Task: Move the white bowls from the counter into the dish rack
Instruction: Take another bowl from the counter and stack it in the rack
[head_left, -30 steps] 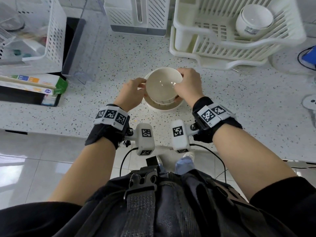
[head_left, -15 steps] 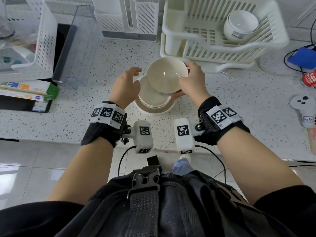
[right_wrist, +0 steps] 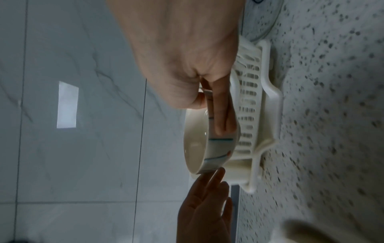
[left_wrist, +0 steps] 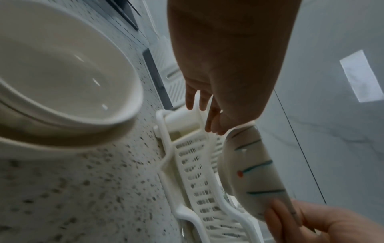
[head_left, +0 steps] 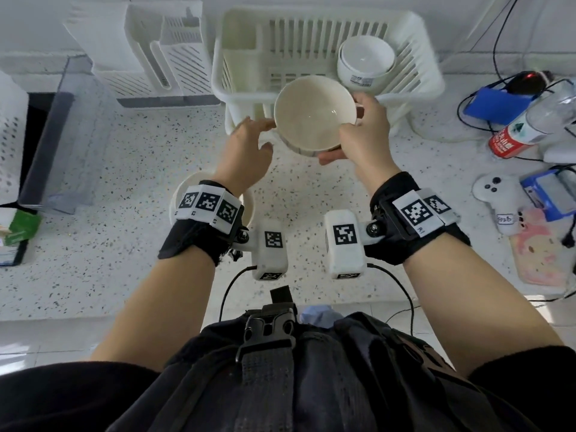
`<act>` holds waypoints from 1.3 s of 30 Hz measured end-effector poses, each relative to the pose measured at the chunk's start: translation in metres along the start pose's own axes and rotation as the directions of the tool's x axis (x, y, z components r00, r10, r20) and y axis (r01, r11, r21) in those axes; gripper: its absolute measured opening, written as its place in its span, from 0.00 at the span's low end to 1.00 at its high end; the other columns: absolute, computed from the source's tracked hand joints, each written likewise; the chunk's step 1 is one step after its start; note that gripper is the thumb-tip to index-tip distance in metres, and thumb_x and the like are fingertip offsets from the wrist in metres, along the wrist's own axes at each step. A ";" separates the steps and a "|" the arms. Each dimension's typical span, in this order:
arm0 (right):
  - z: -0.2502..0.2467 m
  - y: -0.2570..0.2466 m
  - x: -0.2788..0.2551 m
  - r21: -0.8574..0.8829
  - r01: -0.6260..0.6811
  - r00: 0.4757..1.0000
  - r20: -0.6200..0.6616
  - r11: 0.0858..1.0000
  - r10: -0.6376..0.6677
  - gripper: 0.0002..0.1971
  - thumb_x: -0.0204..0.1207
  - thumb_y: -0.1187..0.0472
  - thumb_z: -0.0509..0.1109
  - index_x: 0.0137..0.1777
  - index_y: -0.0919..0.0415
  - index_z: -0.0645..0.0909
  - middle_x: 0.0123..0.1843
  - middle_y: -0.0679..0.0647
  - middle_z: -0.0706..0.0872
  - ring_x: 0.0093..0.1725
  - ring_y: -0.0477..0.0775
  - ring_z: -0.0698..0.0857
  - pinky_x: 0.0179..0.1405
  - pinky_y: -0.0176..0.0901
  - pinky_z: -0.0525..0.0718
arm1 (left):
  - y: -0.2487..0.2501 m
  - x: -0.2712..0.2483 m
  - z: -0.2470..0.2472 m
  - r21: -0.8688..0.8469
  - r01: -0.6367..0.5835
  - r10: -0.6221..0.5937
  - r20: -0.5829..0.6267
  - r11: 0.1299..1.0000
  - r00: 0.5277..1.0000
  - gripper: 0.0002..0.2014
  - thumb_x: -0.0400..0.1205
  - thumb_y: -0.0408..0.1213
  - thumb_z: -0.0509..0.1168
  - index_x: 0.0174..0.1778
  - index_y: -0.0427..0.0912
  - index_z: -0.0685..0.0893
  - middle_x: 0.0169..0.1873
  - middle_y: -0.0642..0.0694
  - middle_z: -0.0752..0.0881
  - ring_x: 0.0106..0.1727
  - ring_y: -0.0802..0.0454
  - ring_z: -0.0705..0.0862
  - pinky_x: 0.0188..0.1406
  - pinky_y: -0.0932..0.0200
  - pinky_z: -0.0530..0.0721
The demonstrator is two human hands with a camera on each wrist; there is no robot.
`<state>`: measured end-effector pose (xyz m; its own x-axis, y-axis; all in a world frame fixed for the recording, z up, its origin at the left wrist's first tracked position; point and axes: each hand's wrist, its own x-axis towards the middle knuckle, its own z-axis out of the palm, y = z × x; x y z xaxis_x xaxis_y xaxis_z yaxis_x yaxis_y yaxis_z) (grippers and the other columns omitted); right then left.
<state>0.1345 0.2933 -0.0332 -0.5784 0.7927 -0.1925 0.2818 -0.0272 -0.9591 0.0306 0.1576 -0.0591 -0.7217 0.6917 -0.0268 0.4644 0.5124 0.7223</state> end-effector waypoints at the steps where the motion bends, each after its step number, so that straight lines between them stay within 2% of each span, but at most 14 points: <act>1: -0.010 0.000 0.009 0.009 0.018 1.000 -0.012 1.000 -0.018 0.25 0.76 0.77 0.59 0.71 0.57 0.72 0.55 0.46 0.73 0.59 0.66 0.82 0.34 0.63 0.92 | 0.009 0.009 0.007 0.011 -0.012 0.012 0.009 1.000 1.000 0.21 0.80 0.26 0.58 0.69 0.39 0.76 0.69 0.40 0.78 0.72 0.45 0.74 0.63 0.68 0.64; 3: -0.031 0.001 0.028 0.019 0.044 0.998 -0.035 0.999 -0.043 0.23 0.75 0.78 0.58 0.65 0.54 0.73 0.49 0.39 0.72 0.55 0.65 0.85 0.29 0.59 0.92 | 0.027 0.028 0.022 0.039 -0.018 0.018 0.010 0.999 1.000 0.20 0.80 0.26 0.58 0.70 0.39 0.75 0.69 0.40 0.78 0.73 0.46 0.72 0.65 0.70 0.63; 6: -0.056 0.001 0.055 0.052 0.054 0.997 -0.056 0.997 -0.051 0.24 0.73 0.80 0.56 0.61 0.54 0.73 0.47 0.39 0.71 0.44 0.61 0.87 0.24 0.52 0.91 | 0.046 0.054 0.044 0.046 -0.034 0.034 0.013 0.998 0.999 0.21 0.80 0.26 0.59 0.69 0.38 0.75 0.69 0.40 0.79 0.71 0.46 0.74 0.74 0.59 0.66; 9: -0.078 0.006 0.090 0.051 0.088 0.994 -0.074 0.995 -0.085 0.25 0.72 0.79 0.55 0.62 0.52 0.72 0.47 0.38 0.71 0.51 0.72 0.87 0.27 0.55 0.92 | 0.061 0.082 0.070 0.072 -0.031 0.027 0.048 0.997 0.998 0.22 0.79 0.27 0.60 0.71 0.39 0.75 0.69 0.39 0.78 0.71 0.46 0.75 0.70 0.62 0.67; 12: -0.088 0.008 0.122 0.031 0.125 0.989 -0.078 0.992 -0.122 0.28 0.72 0.78 0.57 0.70 0.57 0.72 0.48 0.36 0.71 0.58 0.71 0.85 0.31 0.61 0.92 | 0.070 0.107 0.088 0.125 -0.035 0.023 0.100 0.992 0.995 0.23 0.79 0.28 0.62 0.72 0.40 0.74 0.70 0.40 0.77 0.71 0.46 0.75 0.65 0.67 0.66; 15: -0.092 0.005 0.150 0.019 0.129 0.989 -0.071 0.991 -0.128 0.26 0.72 0.78 0.57 0.66 0.55 0.73 0.47 0.34 0.71 0.60 0.68 0.84 0.38 0.62 0.92 | 0.077 0.126 0.098 0.145 -0.003 -0.021 0.161 0.989 0.987 0.23 0.79 0.30 0.64 0.73 0.40 0.73 0.71 0.42 0.77 0.71 0.47 0.76 0.68 0.64 0.69; 17: -0.093 0.002 0.168 0.022 0.123 0.990 -0.071 0.992 -0.121 0.24 0.70 0.77 0.57 0.60 0.52 0.72 0.47 0.36 0.72 0.58 0.68 0.84 0.38 0.62 0.92 | 0.081 0.138 0.102 0.166 0.009 -0.048 0.233 0.986 0.971 0.23 0.80 0.32 0.64 0.73 0.39 0.72 0.70 0.43 0.78 0.71 0.47 0.77 0.71 0.59 0.72; 21: -0.090 0.001 0.203 0.027 0.085 0.993 -0.087 0.996 -0.082 0.23 0.68 0.75 0.56 0.59 0.52 0.72 0.48 0.40 0.73 0.57 0.69 0.85 0.35 0.62 0.92 | 0.083 0.160 0.104 0.239 -0.014 -0.078 0.370 0.971 0.926 0.21 0.83 0.41 0.60 0.72 0.38 0.73 0.68 0.42 0.80 0.67 0.45 0.80 0.71 0.52 0.76; 23: -0.086 0.002 0.217 0.018 0.067 0.994 -0.090 0.998 -0.065 0.23 0.67 0.74 0.55 0.60 0.54 0.72 0.50 0.46 0.75 0.56 0.71 0.85 0.35 0.61 0.92 | 0.081 0.169 0.105 0.249 -0.003 -0.107 0.428 0.969 0.897 0.23 0.83 0.48 0.58 0.71 0.39 0.74 0.68 0.41 0.80 0.67 0.44 0.80 0.69 0.49 0.77; 26: -0.079 0.005 0.234 0.014 0.025 0.994 -0.104 1.000 -0.024 0.25 0.71 0.76 0.55 0.65 0.56 0.73 0.59 0.54 0.74 0.58 0.71 0.84 0.29 0.60 0.92 | 0.075 0.182 0.107 0.303 0.007 -0.161 0.489 0.953 0.857 0.27 0.84 0.55 0.50 0.72 0.40 0.73 0.70 0.41 0.78 0.68 0.43 0.79 0.70 0.47 0.74; 30: -0.071 0.011 0.250 0.008 -0.025 0.996 -0.084 1.000 0.025 0.25 0.74 0.78 0.54 0.69 0.61 0.71 0.49 0.44 0.72 0.55 0.69 0.85 0.29 0.60 0.92 | 0.060 0.193 0.118 0.358 0.062 -0.240 0.480 0.932 0.844 0.30 0.85 0.56 0.45 0.70 0.36 0.73 0.67 0.37 0.79 0.66 0.39 0.78 0.69 0.44 0.74; 34: -0.065 0.017 0.261 -0.037 -0.024 0.995 -0.098 0.999 0.020 0.26 0.74 0.78 0.54 0.71 0.63 0.71 0.53 0.48 0.73 0.58 0.69 0.84 0.33 0.64 0.91 | 0.045 0.200 0.124 0.332 0.110 -0.257 0.440 0.937 0.861 0.30 0.85 0.55 0.44 0.63 0.32 0.76 0.61 0.33 0.82 0.61 0.37 0.80 0.63 0.44 0.77; 37: -0.063 0.020 0.268 -0.020 -0.066 0.994 -0.084 0.998 0.064 0.27 0.74 0.79 0.55 0.72 0.61 0.70 0.59 0.52 0.72 0.61 0.69 0.82 0.29 0.60 0.92 | 0.042 0.203 0.126 0.316 0.121 -0.254 0.426 0.941 0.868 0.29 0.86 0.54 0.44 0.56 0.31 0.77 0.56 0.33 0.83 0.55 0.37 0.81 0.58 0.45 0.77; 39: -0.061 0.022 0.271 -0.037 -0.083 0.993 -0.082 0.996 0.079 0.27 0.75 0.79 0.55 0.73 0.61 0.69 0.60 0.52 0.71 0.64 0.69 0.80 0.30 0.60 0.92 | 0.041 0.203 0.127 0.320 0.117 -0.255 0.434 0.940 0.864 0.28 0.86 0.54 0.44 0.56 0.32 0.77 0.54 0.34 0.83 0.50 0.40 0.79 0.58 0.45 0.77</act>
<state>0.0302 0.5447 -0.0937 -0.4895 0.8353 -0.2503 0.3572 -0.0698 -0.9314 -0.0318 0.3838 -0.1227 -0.5190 0.6879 -0.5074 0.5164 0.7254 0.4552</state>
